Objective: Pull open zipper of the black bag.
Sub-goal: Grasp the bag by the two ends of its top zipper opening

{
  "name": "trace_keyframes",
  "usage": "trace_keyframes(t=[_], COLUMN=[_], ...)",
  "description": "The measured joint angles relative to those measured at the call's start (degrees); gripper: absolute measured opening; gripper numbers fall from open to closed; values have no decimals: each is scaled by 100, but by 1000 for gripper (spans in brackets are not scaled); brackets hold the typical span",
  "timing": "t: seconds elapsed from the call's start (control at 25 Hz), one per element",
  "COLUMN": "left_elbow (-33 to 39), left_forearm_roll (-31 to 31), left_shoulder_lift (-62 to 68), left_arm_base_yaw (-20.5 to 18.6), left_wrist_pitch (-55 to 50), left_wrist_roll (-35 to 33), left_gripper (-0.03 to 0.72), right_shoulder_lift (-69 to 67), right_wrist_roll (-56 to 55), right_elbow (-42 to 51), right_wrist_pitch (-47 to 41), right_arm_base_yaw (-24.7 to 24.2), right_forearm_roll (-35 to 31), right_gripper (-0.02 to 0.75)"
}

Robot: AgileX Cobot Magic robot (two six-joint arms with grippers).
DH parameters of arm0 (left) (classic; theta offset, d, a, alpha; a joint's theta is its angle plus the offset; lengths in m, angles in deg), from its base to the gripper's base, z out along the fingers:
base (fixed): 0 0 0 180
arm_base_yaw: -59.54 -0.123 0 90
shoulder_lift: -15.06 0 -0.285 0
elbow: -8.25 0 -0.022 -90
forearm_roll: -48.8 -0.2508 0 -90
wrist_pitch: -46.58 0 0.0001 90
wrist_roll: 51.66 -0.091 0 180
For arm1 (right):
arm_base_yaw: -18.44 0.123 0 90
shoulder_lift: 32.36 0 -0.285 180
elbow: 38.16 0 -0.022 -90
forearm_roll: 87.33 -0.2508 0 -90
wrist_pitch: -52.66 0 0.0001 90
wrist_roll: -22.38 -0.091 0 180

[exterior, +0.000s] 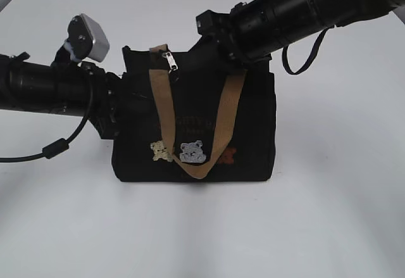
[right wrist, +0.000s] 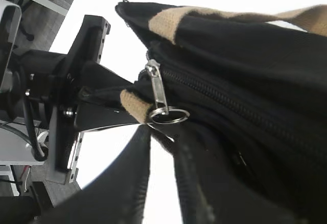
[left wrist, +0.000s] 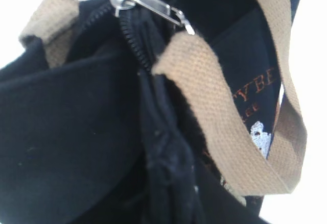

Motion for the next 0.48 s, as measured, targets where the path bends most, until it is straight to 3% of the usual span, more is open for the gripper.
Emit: trace_keyframes(t=[0.12,0.2,0.48], left_elbow=[0,0,0], left_forearm_roll=[0,0,0], left_shoulder_lift=[0,0,0], left_arm_base_yaw=[0,0,0], left_wrist_pitch=[0,0,12], left_wrist_roll=[0,0,0], left_gripper=[67,67,67], right_shoulder_lift=[0,0,-253], right_wrist_roll=[-18,-18,-2], right_elbow=[0,0,0], right_wrist_pitch=[9,12,212], right_arm_base_yaw=[0,0,86], right_forearm_roll=[-37,-125,-545], right_gripper=[302,389,424])
